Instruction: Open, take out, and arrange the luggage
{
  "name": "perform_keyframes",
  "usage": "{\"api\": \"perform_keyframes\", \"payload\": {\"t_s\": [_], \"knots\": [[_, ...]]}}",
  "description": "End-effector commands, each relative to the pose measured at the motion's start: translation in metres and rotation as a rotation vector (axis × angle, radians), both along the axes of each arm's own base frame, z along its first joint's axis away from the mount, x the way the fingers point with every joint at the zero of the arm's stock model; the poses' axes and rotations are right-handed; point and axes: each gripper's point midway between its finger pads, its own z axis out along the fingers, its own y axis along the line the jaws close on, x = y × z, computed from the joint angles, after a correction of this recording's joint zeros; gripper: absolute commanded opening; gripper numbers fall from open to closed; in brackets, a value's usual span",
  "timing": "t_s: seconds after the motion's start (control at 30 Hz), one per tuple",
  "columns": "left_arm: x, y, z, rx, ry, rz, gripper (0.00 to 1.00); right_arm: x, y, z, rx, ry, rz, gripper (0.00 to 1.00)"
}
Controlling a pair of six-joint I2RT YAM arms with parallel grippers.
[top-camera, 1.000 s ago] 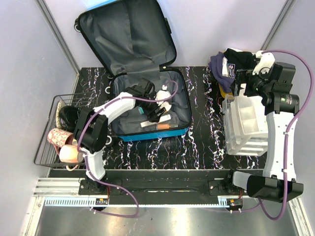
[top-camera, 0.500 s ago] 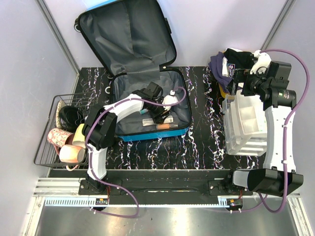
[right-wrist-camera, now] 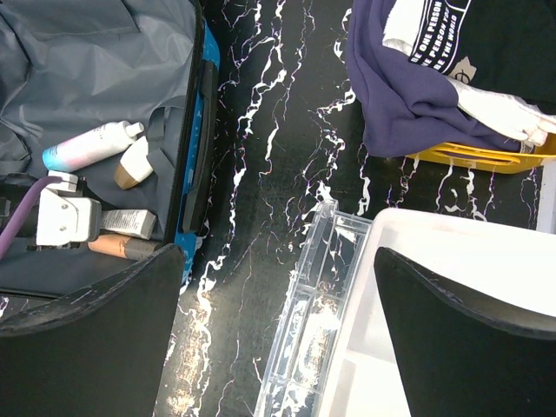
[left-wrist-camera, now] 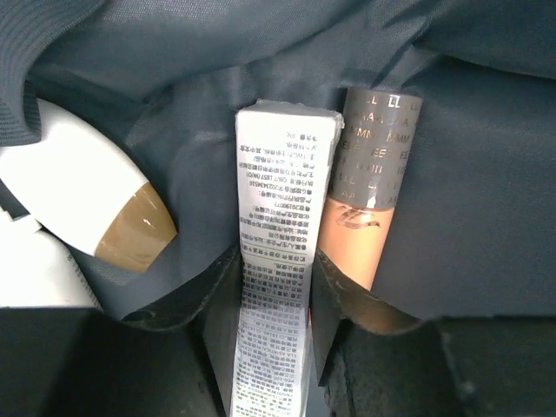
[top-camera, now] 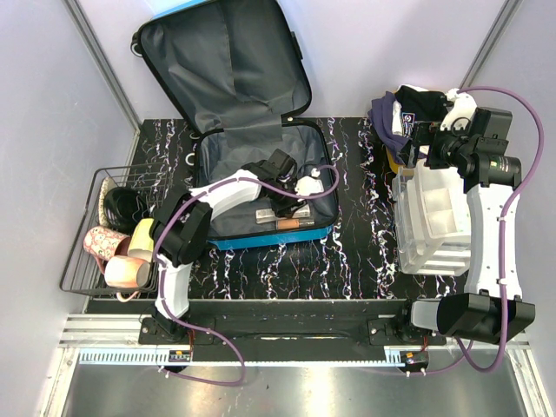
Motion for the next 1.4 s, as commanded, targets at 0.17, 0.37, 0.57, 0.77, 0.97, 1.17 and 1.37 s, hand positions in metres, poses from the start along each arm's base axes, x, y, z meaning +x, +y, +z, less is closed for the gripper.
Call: {"api": "perform_keyframes", "payload": {"t_s": [0.17, 0.37, 0.57, 0.77, 0.97, 1.17, 1.37], "knots": [[0.027, -0.008, 0.1, -0.225, -0.079, 0.101, 0.17, 0.002, 0.009, 0.022, 0.03, -0.071, 0.037, 0.97], [0.029, -0.016, 0.177, -0.456, -0.059, 0.179, 0.0, 0.002, 0.023, 0.029, 0.109, -0.08, 0.078, 0.94], [0.037, -0.02, 0.28, -0.88, 0.057, 0.275, 0.0, -0.001, 0.071, 0.04, 0.327, -0.081, 0.201, 0.91], [0.024, -0.022, 0.37, -1.26, 0.2, 0.277, 0.0, -0.006, 0.14, 0.054, 0.452, -0.127, 0.376, 0.91], [0.01, -0.024, 0.4, -1.468, 0.386, 0.278, 0.0, -0.006, 0.197, 0.063, 0.49, -0.139, 0.454, 0.9], [-0.009, -0.031, 0.408, -1.528, 0.419, 0.259, 0.0, -0.004, 0.233, 0.075, 0.522, -0.164, 0.494, 0.88], [-0.017, -0.03, 0.402, -1.538, 0.458, 0.288, 0.0, -0.012, 0.249, 0.083, 0.527, -0.19, 0.55, 0.79]]}}
